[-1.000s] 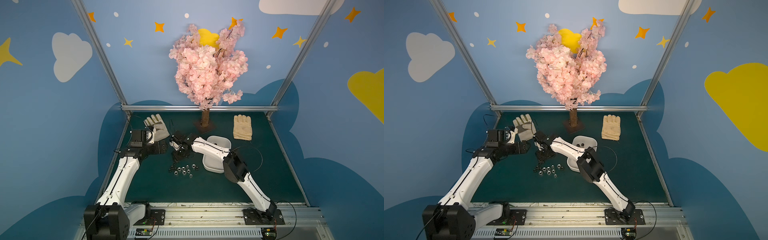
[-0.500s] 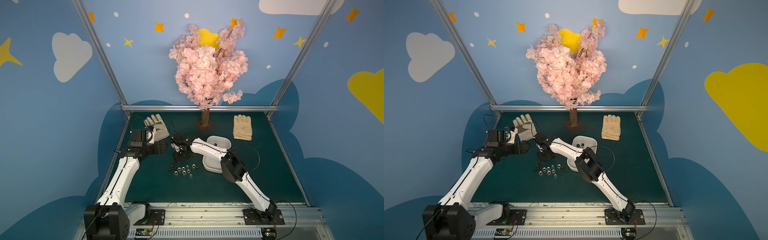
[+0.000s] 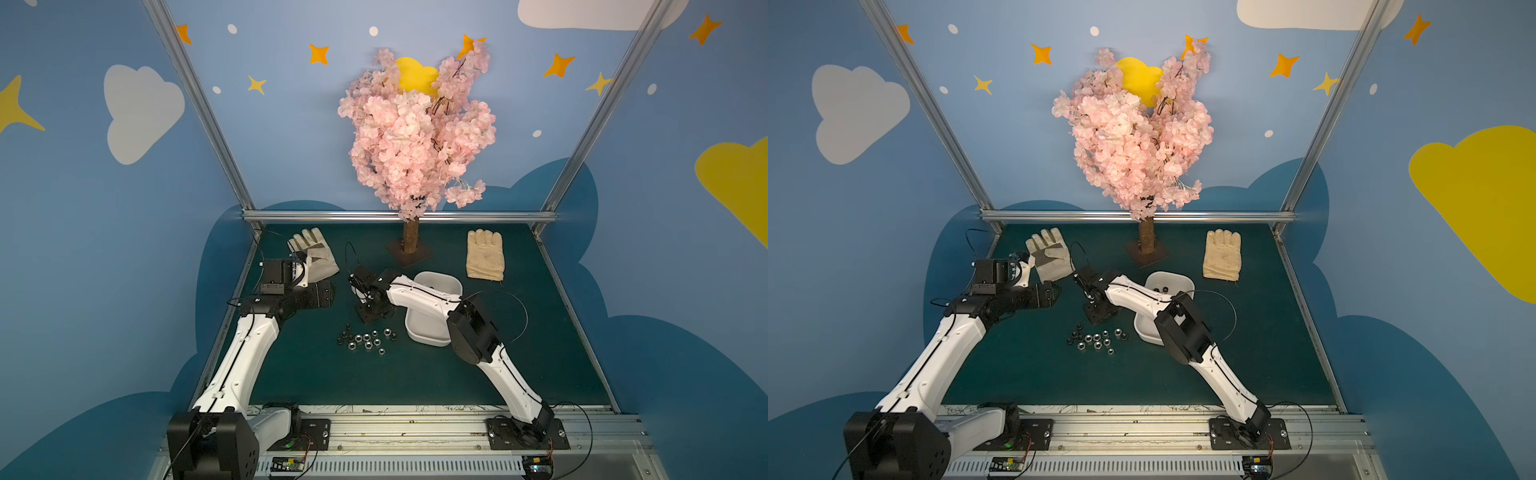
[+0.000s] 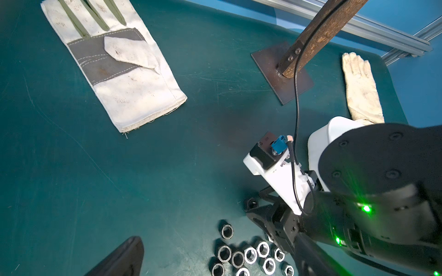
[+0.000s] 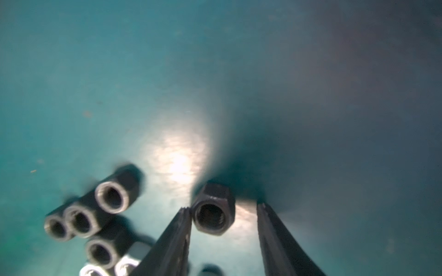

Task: Put the nuts on the desktop into the storage box
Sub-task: Pick up the nut from the center of the board.

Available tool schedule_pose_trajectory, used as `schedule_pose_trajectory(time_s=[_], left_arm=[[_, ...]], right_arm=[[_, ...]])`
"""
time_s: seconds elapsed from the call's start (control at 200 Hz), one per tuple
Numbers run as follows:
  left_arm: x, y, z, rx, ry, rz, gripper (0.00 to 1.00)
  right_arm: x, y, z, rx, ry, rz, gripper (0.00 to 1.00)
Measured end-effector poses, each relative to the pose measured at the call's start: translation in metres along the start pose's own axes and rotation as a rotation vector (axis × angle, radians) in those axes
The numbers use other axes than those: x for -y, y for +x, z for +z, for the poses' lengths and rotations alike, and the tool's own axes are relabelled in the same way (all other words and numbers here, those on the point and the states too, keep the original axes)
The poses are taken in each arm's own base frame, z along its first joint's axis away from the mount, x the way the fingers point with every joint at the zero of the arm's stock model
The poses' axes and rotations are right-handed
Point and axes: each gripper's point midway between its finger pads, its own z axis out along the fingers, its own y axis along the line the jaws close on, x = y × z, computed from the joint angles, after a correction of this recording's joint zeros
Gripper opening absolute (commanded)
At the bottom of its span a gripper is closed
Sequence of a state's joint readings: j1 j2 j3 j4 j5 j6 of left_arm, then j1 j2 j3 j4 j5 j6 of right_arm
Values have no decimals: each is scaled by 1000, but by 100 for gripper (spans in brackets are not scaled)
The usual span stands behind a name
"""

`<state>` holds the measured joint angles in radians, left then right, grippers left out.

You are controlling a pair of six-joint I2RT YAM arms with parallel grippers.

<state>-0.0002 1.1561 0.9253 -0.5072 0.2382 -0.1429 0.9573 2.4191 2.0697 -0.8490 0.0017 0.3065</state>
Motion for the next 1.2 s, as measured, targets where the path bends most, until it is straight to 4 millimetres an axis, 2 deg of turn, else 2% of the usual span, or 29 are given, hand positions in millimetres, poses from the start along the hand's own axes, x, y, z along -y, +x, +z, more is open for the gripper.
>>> schedule_pose_trajectory(time_s=[0.506, 0.776, 0.906, 1.072, 1.202], left_arm=[[0, 0, 0, 1, 0, 1, 100], [-2, -2, -3, 13, -15, 4, 100], [-3, -3, -4, 19, -25, 5, 100], [-4, -4, -6, 27, -33, 5, 100], [-6, -5, -9, 39, -47, 4, 100]], right_arm=[[0, -4, 0, -13, 19, -10, 51], [-6, -8, 3, -7, 21, -35, 50], [-7, -9, 3, -4, 28, -43, 40], [-6, -11, 4, 4, 39, -49, 20], [-5, -11, 4, 8, 47, -50, 15]])
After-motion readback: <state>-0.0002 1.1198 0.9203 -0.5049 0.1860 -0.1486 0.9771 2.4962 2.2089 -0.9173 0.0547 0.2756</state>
